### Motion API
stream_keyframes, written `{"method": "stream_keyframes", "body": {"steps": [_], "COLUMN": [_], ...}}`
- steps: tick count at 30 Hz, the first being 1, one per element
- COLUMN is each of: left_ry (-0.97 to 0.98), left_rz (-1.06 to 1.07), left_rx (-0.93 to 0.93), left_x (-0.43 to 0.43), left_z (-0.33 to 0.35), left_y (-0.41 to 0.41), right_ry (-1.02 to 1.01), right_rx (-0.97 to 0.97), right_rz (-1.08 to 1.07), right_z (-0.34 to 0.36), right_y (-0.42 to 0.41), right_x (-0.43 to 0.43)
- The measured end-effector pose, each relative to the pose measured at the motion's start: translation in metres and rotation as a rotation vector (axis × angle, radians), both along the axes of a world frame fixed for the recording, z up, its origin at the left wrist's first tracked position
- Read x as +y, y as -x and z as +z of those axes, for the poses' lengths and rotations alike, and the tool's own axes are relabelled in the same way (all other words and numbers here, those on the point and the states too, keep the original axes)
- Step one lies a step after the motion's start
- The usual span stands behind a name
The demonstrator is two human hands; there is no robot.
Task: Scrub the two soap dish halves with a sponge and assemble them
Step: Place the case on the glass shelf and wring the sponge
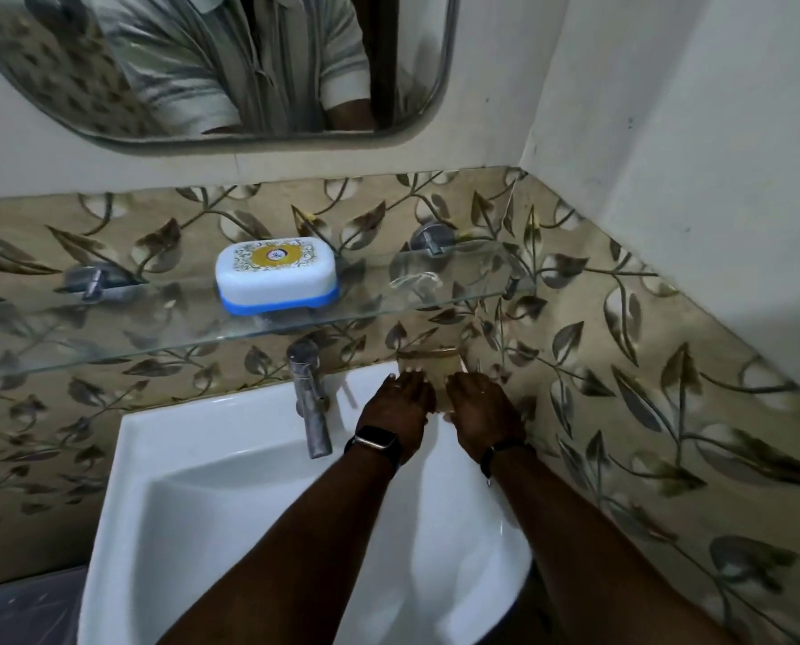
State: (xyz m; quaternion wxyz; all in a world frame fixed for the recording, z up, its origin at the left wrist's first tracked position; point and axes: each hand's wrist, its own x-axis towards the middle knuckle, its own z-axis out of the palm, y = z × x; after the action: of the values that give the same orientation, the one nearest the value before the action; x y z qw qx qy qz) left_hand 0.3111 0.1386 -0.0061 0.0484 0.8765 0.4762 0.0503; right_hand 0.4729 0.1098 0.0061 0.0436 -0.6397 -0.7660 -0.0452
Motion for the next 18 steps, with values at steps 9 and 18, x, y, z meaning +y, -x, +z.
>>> {"method": "stream_keyframes", "body": {"steps": [9, 18], "left_ry": [0.021, -0.049], "left_rz": [0.042, 0.047], "left_rx": [0.000, -0.077], "left_x": [0.010, 0.009], "left_z": [-0.011, -0.010], "left_y": [-0.009, -0.014], "right_ry": [-0.076, -0.253], "right_rx": [0.010, 0.030], "right_rz": [-0.021, 0.107], "right_z": [-0.021, -0.019], "right_y": [0.003, -0.005], "right_x": [0.014, 0.016]}}
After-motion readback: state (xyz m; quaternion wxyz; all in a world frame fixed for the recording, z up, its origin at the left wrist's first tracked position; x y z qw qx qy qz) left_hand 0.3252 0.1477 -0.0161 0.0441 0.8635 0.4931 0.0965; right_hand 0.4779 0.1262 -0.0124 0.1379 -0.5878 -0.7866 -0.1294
